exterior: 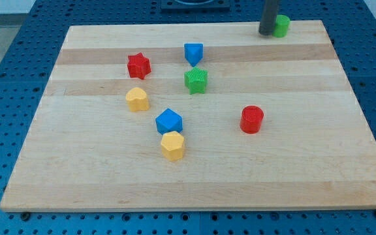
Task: Slide green circle towards top right
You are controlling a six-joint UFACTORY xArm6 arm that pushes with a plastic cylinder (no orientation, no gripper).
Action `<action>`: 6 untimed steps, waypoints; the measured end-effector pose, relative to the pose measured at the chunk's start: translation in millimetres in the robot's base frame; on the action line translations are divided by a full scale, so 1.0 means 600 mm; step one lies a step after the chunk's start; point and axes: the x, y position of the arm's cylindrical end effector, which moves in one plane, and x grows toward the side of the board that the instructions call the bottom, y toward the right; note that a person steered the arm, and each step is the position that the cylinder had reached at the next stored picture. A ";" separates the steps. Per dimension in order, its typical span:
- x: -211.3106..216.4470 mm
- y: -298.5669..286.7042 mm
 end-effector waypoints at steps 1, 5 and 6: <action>-0.015 -0.004; -0.036 0.008; -0.036 0.027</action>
